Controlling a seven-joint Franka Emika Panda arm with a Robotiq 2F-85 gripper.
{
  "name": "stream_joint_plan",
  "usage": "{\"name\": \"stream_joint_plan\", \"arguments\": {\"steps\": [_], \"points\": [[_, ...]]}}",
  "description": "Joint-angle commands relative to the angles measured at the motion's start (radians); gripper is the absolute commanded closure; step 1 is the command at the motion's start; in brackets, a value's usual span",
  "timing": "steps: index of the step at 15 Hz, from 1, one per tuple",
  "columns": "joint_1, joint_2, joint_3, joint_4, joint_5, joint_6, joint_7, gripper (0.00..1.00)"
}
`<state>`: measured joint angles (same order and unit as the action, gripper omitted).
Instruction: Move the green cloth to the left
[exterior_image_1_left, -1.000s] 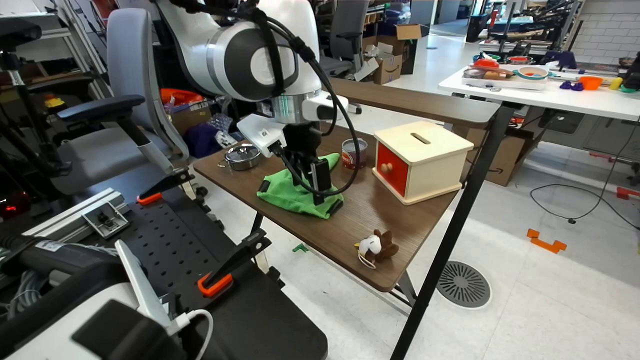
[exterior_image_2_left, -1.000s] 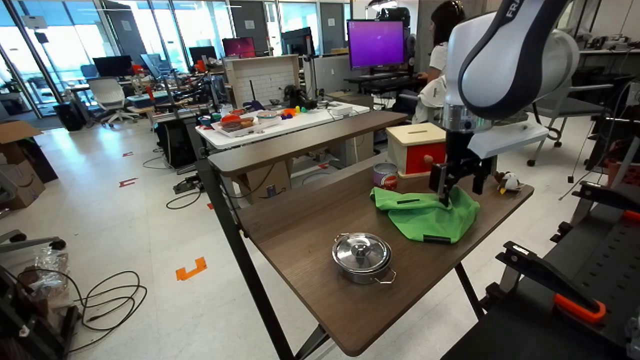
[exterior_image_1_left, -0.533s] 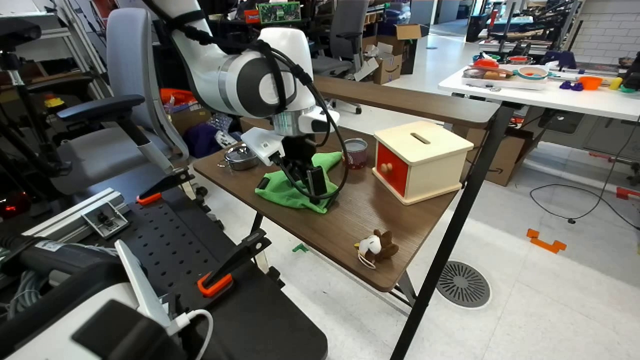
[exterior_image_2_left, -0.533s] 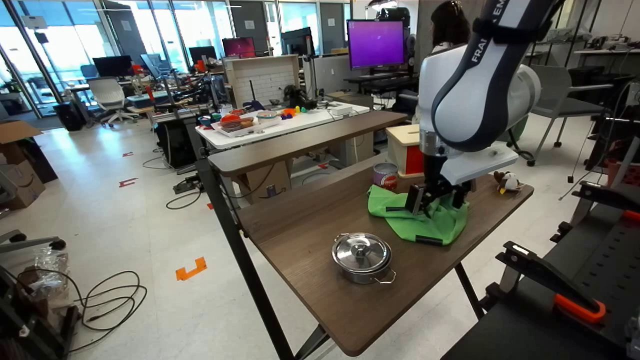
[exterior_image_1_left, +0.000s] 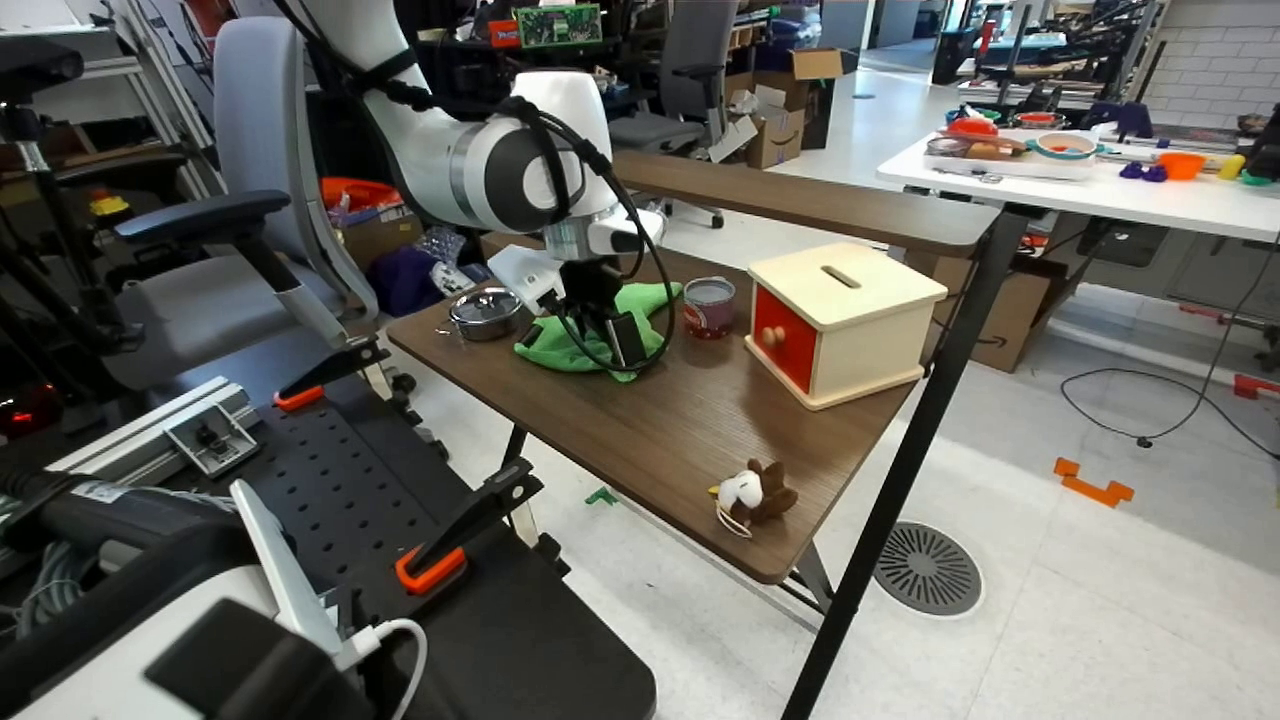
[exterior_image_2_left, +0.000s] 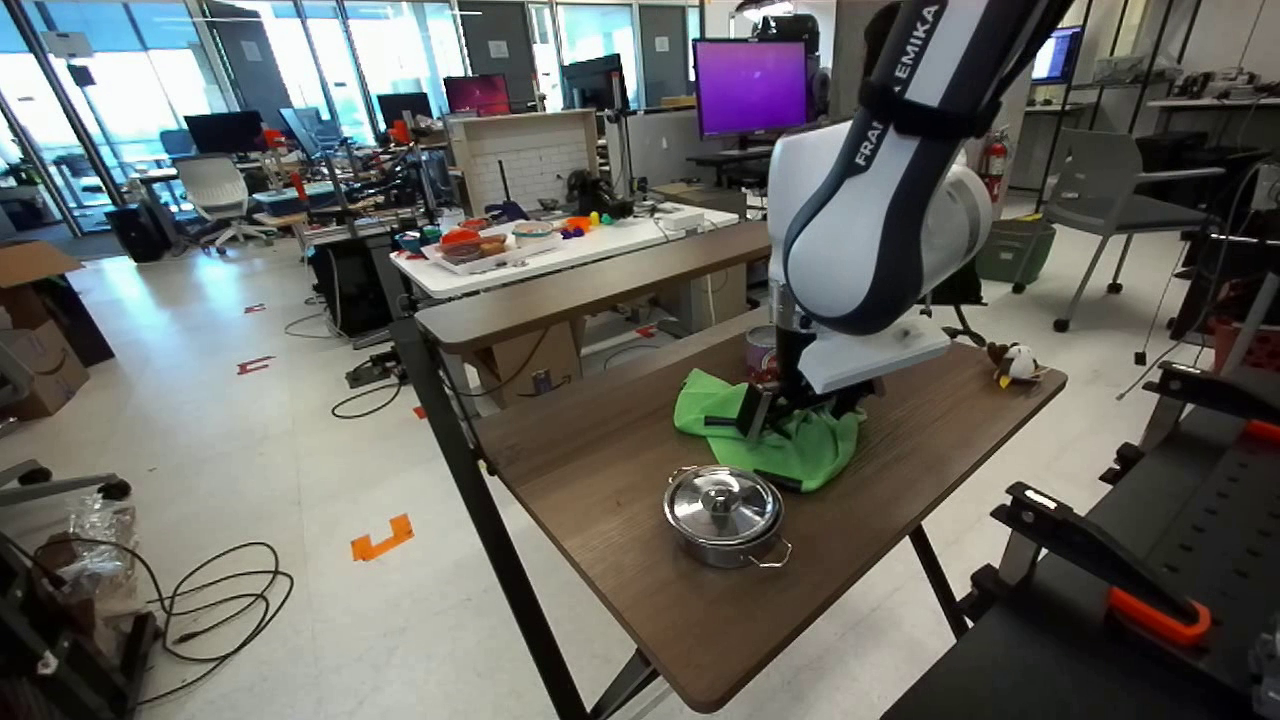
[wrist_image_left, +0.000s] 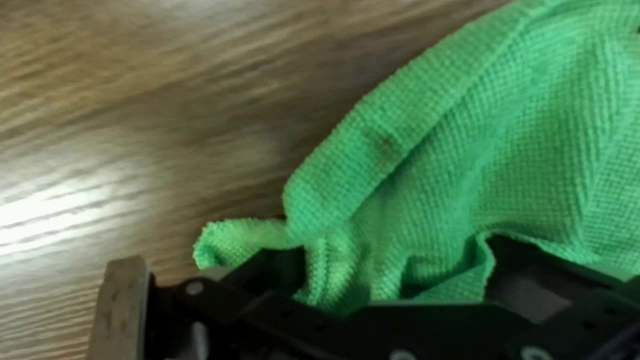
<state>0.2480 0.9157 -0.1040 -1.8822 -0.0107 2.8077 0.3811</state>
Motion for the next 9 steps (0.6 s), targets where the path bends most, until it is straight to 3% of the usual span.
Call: {"name": "stream_joint_plan", "arguments": {"steps": [1, 9], "points": [[0.036, 0.097, 0.019, 0.141, 0.039, -0.023, 0.031, 0.0], [0.084, 0.212, 0.021, 0.373, 0.056, -0.09, 0.105, 0.0]]}}
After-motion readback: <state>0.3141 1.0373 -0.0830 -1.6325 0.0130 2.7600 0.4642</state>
